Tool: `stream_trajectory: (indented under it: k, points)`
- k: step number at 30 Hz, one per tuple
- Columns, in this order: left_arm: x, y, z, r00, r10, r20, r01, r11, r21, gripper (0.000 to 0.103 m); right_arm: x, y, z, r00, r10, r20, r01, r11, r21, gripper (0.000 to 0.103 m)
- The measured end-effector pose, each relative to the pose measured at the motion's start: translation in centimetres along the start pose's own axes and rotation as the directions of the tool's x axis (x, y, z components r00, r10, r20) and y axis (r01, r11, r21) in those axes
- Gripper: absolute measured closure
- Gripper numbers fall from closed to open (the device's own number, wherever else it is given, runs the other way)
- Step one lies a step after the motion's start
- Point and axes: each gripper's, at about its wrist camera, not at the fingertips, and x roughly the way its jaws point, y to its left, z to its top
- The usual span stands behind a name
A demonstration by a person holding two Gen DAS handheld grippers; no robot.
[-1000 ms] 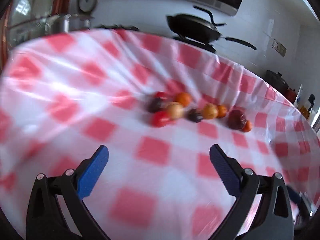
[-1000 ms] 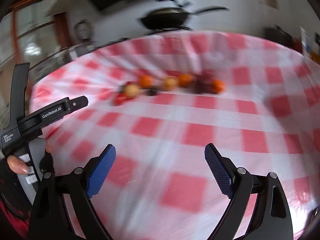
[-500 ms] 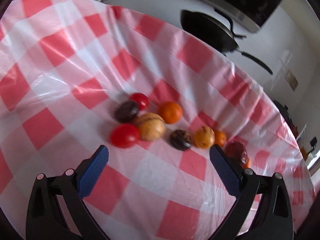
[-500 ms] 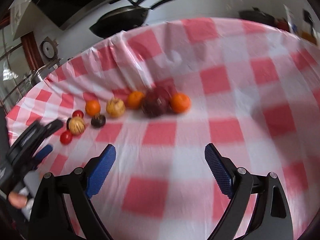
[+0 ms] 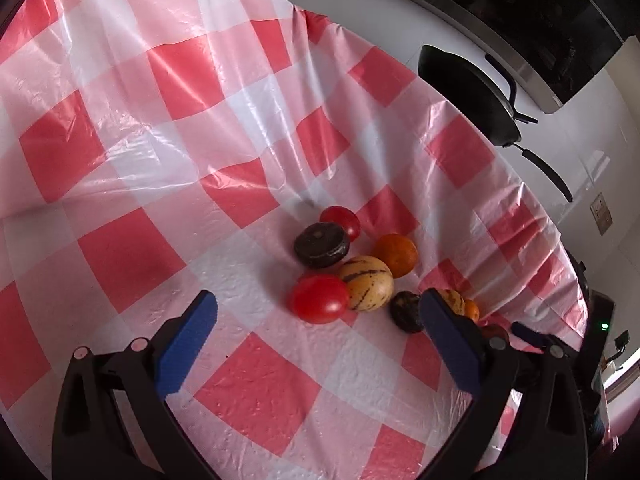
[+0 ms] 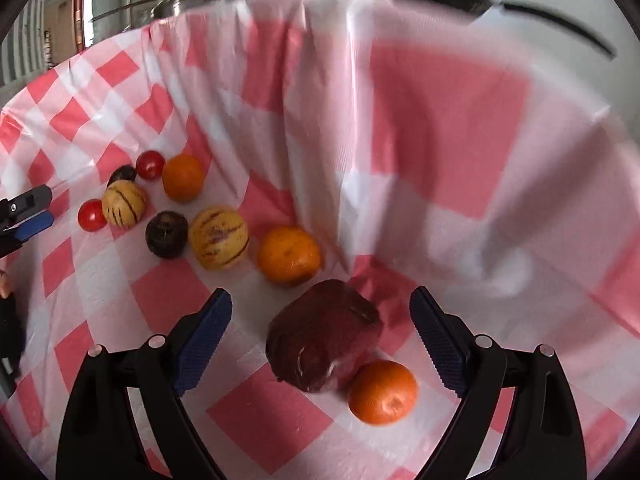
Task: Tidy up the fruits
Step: 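Grasp the dark red plum with the right tool, then grasp the second red tomato with the left tool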
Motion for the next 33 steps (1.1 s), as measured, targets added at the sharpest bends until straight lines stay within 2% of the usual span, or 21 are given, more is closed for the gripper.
stream_trajectory:
  k: [4,8,13,18,20,21,23,25,29,30,31,33]
  points:
    - [0.1,0.0,0.1,1.000,0.010,0.000,-0.010,1.000,0.000,0.002,2.2,0.4,-0.2,0.997,0.051,-0.065,-0.056,0.996,-0.071,0.016]
    - [0.3,0.0,0.1,1.000,0.013,-0.005,-0.013,1.000,0.000,0.002,2.8,1.0,-0.5,0.995,0.039,-0.089,-0.050,0.991,-0.123,0.015]
    - [0.3,0.1,0.1,1.000,0.014,-0.013,-0.015,1.000,-0.007,0.002,1.8,1.0,-1.0,0.995,0.049,-0.089,-0.062,0.987,-0.149,0.023]
    - [0.4,0.5,0.2,1.000,0.013,-0.023,-0.013,1.000,-0.029,0.002,2.2,1.5,-1.8,0.997,0.015,-0.080,-0.031,0.980,-0.196,0.025]
    - [0.5,0.6,0.2,1.000,0.015,-0.024,-0.016,0.999,-0.033,0.002,2.1,1.5,-2.1,0.998,0.004,-0.055,-0.014,0.982,-0.186,0.037]
    - [0.5,0.5,0.2,1.000,0.017,-0.024,-0.018,0.999,-0.031,0.002,2.2,1.5,-2.2,0.999,-0.009,-0.044,0.001,0.983,-0.181,0.038]
    - [0.5,0.4,0.2,0.999,0.019,-0.027,-0.020,1.000,-0.023,0.002,2.0,1.1,-2.3,0.999,-0.012,-0.036,0.006,0.989,-0.151,0.040]
    - [0.6,0.4,0.2,0.999,0.021,-0.027,-0.022,0.999,-0.023,0.002,1.8,1.5,-2.3,0.998,-0.049,-0.042,0.043,0.990,-0.137,0.041]
    - [0.7,0.5,0.3,0.999,0.019,-0.039,-0.020,0.999,-0.028,0.002,-1.8,5.5,-2.8,0.995,-0.092,0.024,0.093,0.994,-0.053,0.041]
    - [0.7,0.4,0.3,0.999,0.019,-0.046,-0.020,1.000,-0.018,0.002,-3.1,6.4,-3.1,0.994,-0.094,0.053,0.094,0.996,0.009,0.041]
    - [0.7,0.3,0.2,0.998,0.022,-0.052,-0.022,1.000,-0.006,0.002,-4.4,7.1,-3.7,0.993,-0.084,0.079,0.074,0.990,0.120,0.041]
    - [0.8,-0.1,0.1,0.997,0.038,-0.067,-0.036,0.999,0.030,0.002,-5.9,8.1,-5.0,0.993,-0.080,0.090,0.051,0.956,0.290,0.041]
